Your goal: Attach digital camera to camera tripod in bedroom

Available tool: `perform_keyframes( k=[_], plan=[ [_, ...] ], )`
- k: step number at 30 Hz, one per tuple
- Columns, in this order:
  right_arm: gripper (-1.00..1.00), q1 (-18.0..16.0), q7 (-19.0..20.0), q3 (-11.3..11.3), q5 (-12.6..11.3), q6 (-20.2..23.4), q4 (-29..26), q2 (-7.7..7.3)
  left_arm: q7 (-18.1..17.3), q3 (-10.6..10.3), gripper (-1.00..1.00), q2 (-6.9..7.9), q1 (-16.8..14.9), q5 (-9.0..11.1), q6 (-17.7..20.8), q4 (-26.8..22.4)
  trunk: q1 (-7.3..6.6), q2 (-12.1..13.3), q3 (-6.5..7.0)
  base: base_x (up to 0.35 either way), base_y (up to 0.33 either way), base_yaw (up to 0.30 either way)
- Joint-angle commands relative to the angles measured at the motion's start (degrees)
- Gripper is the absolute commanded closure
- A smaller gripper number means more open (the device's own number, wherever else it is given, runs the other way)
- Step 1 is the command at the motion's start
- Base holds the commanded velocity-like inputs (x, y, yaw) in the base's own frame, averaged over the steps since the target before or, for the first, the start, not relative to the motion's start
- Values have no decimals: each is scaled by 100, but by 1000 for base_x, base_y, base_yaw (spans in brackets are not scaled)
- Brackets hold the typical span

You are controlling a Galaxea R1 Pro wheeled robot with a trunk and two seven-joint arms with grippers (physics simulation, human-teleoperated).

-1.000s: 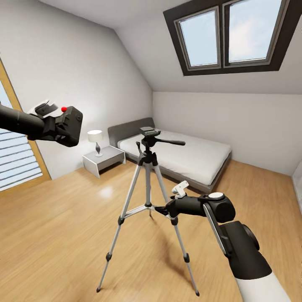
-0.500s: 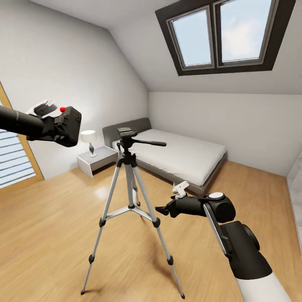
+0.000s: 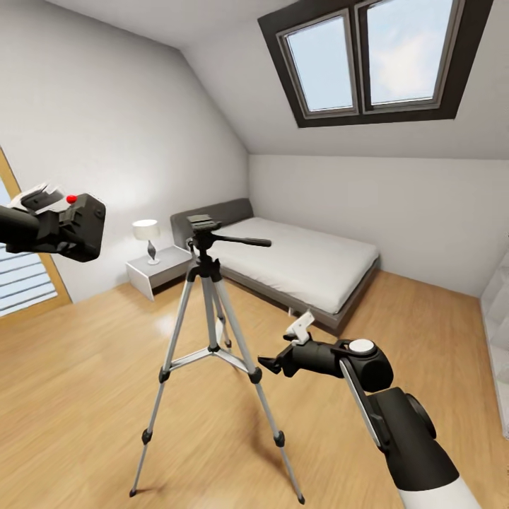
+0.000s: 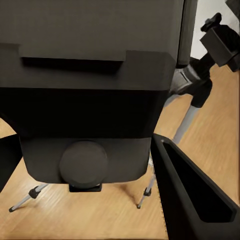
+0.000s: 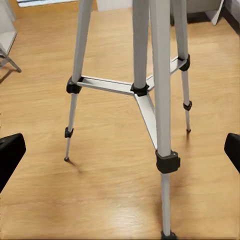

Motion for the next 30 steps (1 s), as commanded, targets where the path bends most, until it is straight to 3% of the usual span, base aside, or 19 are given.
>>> perform_keyframes(
  k=[1,12,24,30],
  plan=[
    [-100,-1,47,8,61,-17,30,4,39,-30,100,17,-21,67,-14,-4,1,-6,-8,0,-178,0],
    [-100,15,39,19,68,-189,173,40,43,-38,100,54,5,67,-26,-10,1,-6,-8,0,-226,82],
    [-100,10,-96,20,67,-202,198,58,35,-38,100,46,16,67,-29,-4,1,-6,-8,0,-32,270],
    [-100,10,-118,-3,50,-205,199,49,17,-23,100,-20,1,67,-23,-11,1,-6,-8,52,-1,68]
  ],
)
